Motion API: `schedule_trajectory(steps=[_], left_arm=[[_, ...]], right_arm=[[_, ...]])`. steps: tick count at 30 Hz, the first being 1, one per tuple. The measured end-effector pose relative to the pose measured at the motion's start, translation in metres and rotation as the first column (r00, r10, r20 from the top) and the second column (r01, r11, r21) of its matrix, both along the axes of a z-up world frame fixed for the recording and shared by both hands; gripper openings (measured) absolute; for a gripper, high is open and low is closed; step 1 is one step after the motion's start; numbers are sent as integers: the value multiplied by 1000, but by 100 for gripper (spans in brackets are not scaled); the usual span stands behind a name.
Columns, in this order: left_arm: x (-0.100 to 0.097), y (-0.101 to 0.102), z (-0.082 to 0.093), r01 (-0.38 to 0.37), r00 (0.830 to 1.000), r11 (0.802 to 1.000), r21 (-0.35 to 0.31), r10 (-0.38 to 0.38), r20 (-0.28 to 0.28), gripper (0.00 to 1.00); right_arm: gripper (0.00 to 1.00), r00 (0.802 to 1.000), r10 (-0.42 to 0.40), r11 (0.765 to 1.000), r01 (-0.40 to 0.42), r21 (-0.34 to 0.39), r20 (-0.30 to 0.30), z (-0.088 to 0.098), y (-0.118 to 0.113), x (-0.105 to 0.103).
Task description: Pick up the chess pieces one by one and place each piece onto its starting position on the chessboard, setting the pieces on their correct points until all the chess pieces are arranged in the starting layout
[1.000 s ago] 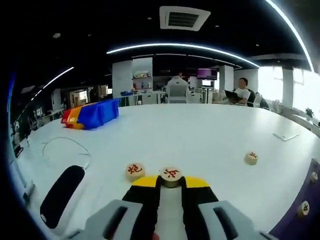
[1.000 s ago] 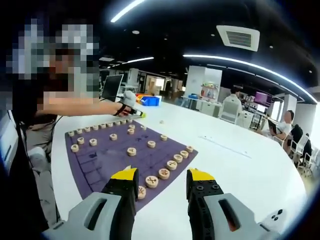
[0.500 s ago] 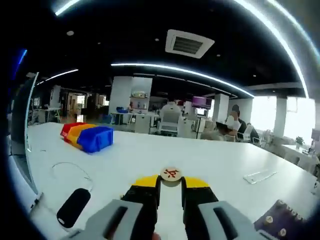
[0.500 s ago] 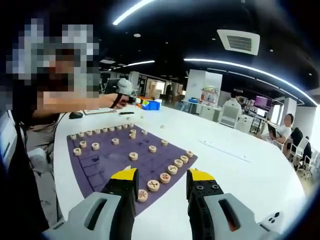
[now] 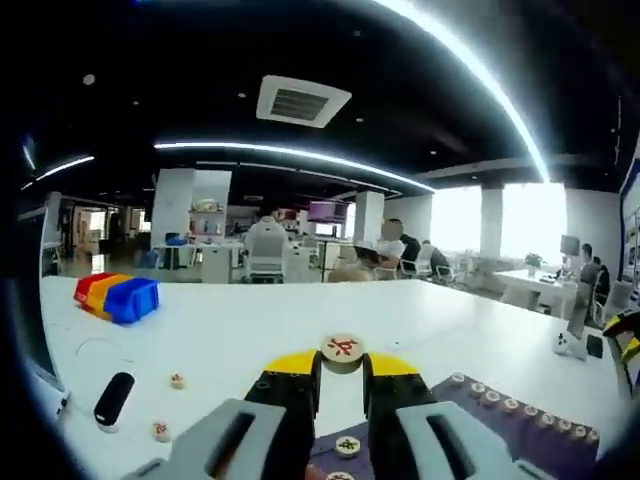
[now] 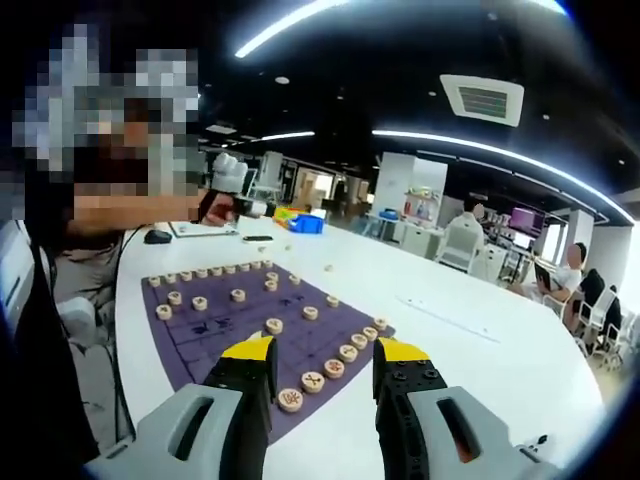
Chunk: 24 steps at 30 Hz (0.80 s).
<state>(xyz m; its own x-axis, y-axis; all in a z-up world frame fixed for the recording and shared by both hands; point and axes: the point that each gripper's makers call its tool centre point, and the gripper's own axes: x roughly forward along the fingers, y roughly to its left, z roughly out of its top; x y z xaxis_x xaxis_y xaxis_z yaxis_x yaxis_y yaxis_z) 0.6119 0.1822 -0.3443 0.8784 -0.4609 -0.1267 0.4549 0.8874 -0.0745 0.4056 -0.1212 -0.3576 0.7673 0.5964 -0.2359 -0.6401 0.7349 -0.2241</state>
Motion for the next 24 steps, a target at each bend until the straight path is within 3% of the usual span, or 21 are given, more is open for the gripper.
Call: schedule_trajectory(steps=[15,24], left_arm=[[-82,-71,-15,220,975,975,23,-219,-35,19],[-122,-103,-50,328,941,942,71,-320,-106,19]], right_arm=[[39,1000,20,1000,-20,-15,1,0,4,-3],[39,1000,18,1000,-18,-18,6,1,4,-4]])
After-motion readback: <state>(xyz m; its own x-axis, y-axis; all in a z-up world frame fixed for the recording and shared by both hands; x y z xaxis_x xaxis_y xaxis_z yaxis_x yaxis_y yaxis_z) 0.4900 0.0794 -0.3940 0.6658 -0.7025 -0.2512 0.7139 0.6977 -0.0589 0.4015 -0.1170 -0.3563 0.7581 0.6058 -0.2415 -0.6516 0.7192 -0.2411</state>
